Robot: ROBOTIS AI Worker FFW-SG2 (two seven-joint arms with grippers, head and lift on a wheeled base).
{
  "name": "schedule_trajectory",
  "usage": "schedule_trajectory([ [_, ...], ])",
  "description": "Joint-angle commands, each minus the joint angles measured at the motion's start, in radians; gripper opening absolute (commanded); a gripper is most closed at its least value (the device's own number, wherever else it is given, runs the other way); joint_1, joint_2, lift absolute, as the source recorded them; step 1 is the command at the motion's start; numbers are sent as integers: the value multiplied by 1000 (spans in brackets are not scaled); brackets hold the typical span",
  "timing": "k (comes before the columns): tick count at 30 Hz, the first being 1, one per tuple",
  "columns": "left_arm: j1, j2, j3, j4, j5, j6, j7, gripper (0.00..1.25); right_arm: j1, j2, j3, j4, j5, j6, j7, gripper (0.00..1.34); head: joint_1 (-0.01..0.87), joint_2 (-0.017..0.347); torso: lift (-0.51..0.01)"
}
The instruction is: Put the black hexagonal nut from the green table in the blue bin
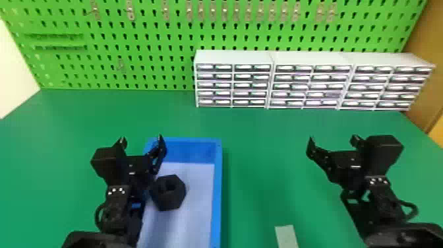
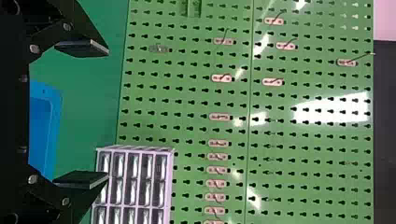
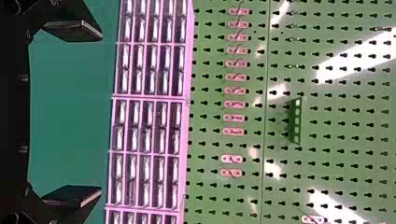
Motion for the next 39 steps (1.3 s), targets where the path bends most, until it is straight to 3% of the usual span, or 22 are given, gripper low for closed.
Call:
schedule_trajectory([
  [1, -1, -1, -1, 0, 0, 0, 0, 925, 0, -2, 3, 1, -1, 0, 0, 1197, 657, 57, -95],
  [39, -24, -1, 5, 12, -2, 0, 0, 925, -5, -8, 10, 7, -1, 2, 0, 1197, 657, 57, -95],
])
